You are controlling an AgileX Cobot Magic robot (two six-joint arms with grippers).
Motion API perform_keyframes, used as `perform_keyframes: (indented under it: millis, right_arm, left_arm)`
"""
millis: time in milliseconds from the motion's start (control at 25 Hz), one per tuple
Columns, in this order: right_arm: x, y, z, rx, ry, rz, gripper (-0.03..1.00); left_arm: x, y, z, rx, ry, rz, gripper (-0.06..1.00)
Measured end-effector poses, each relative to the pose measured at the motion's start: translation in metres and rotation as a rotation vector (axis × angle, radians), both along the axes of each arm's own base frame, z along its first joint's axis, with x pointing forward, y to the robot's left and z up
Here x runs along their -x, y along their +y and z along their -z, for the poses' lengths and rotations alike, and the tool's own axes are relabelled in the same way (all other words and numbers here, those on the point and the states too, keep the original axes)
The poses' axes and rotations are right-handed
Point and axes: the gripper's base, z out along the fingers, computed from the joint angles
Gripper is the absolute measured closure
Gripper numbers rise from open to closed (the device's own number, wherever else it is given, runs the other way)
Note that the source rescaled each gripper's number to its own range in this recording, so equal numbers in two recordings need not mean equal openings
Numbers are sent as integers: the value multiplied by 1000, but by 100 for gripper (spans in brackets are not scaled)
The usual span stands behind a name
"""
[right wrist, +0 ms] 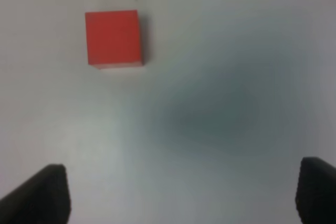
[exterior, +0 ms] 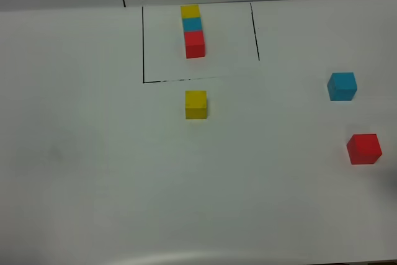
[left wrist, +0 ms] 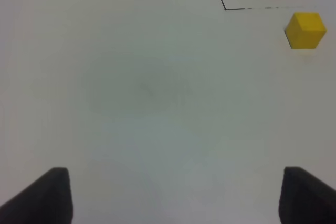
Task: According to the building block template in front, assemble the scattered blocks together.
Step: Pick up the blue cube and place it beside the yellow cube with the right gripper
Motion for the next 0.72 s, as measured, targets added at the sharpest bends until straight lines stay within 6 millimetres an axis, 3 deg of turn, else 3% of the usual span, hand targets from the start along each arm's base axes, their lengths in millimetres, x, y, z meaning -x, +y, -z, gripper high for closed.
perform_keyframes:
  millis: [240, 560, 720]
  right_arm:
    - [-52, -1, 13, -5, 68, -4, 22]
    - [-100, -2, 24, -7, 98, -27, 22]
    - [-127, -3, 26, -10, 91, -26, 14]
  left_arm:
    - [0, 0, 0, 0, 0, 0, 12]
    - [0, 0, 0, 0, 0, 0, 12]
    - [0, 0, 0, 0, 0, 0, 12]
